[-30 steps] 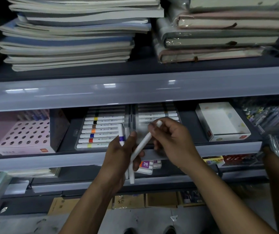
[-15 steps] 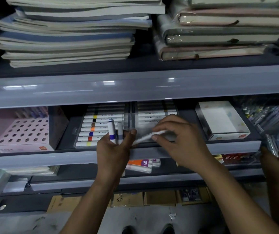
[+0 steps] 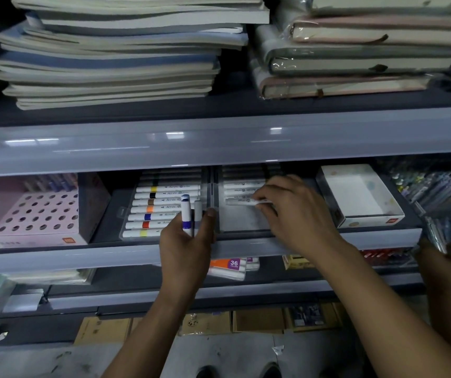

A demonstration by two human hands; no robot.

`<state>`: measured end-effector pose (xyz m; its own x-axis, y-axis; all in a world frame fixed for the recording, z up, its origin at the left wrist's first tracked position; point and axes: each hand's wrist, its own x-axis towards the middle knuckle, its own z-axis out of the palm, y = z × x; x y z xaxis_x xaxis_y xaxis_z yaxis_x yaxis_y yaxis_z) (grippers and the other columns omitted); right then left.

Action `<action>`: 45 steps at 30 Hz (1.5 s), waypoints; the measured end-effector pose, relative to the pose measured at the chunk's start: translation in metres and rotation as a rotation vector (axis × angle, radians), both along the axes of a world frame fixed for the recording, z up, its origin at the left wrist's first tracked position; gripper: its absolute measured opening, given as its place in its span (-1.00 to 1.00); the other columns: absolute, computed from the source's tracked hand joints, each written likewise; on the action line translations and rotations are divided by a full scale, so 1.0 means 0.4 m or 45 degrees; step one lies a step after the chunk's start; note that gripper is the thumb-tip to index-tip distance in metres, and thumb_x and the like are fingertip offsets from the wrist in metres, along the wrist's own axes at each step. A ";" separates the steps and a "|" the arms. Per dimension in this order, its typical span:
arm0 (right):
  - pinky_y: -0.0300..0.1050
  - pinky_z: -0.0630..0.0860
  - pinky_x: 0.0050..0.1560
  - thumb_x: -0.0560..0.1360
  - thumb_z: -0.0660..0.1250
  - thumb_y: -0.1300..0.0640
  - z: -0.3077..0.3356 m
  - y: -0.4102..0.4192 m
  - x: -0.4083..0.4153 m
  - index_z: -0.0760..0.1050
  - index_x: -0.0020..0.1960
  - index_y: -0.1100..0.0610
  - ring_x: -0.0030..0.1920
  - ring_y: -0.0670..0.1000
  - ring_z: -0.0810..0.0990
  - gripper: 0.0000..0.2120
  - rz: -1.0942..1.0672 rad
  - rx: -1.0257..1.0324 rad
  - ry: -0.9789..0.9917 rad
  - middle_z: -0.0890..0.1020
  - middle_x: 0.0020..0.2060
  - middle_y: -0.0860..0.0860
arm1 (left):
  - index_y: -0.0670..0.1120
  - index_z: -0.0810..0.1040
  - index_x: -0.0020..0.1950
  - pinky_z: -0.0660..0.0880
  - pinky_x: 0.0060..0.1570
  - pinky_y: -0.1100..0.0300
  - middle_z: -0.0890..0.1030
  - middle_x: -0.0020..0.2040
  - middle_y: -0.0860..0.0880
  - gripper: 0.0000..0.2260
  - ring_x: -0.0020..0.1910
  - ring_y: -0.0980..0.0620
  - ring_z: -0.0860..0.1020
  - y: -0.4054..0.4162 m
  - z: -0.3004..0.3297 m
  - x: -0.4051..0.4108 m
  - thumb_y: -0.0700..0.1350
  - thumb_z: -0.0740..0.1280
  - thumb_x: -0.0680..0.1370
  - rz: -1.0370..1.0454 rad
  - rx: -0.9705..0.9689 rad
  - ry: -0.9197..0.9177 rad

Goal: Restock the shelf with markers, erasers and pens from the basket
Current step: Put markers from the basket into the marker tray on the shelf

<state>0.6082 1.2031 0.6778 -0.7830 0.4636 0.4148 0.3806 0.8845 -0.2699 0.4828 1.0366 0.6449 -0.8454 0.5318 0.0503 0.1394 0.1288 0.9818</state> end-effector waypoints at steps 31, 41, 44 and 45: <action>0.02 0.64 -0.29 0.35 0.51 0.43 -0.068 -0.048 -0.017 0.77 0.01 0.11 -0.05 0.15 0.67 -0.68 -0.207 0.036 0.052 0.71 -0.10 0.00 | 0.03 0.49 -0.18 0.39 -0.38 0.47 0.49 -0.40 0.17 -0.79 -0.37 0.26 0.55 -0.008 -0.012 0.005 -0.03 0.42 0.62 -0.140 -0.199 0.346; -0.06 0.63 0.02 0.56 0.39 0.27 -0.053 -0.077 0.001 0.71 0.10 0.15 0.01 0.00 0.64 -0.83 -0.120 -0.270 0.371 0.67 -0.02 0.00 | -0.21 0.46 0.03 0.31 -0.51 0.20 0.42 -0.36 -0.06 -0.71 -0.49 0.04 0.33 -0.019 0.022 -0.002 0.02 0.27 0.56 -0.397 0.211 -0.494; -0.14 0.61 0.01 0.60 0.39 0.19 -0.041 -0.098 0.000 0.69 0.11 0.12 0.00 -0.12 0.64 -0.86 0.012 -0.496 0.480 0.68 -0.03 -0.06 | -0.24 0.53 0.14 0.34 -0.47 0.15 0.48 -0.33 -0.13 -0.67 -0.49 -0.01 0.36 -0.016 0.024 -0.002 0.02 0.27 0.59 -0.495 0.277 -0.546; -0.14 0.61 -0.01 0.61 0.37 0.12 -0.034 -0.106 -0.002 0.67 0.13 0.10 0.00 -0.13 0.64 -0.84 0.050 -0.598 0.479 0.68 -0.03 -0.08 | -0.19 0.60 0.13 0.36 -0.46 0.14 0.51 -0.32 -0.18 -0.68 -0.50 -0.03 0.38 -0.015 0.024 -0.003 0.04 0.28 0.61 -0.525 0.274 -0.545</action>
<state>0.6075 1.1606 0.6641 -0.6423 0.6381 0.4247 0.1525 0.6494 -0.7450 0.4814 1.0306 0.6544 -0.5418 0.8339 -0.1051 -0.2757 -0.0582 0.9595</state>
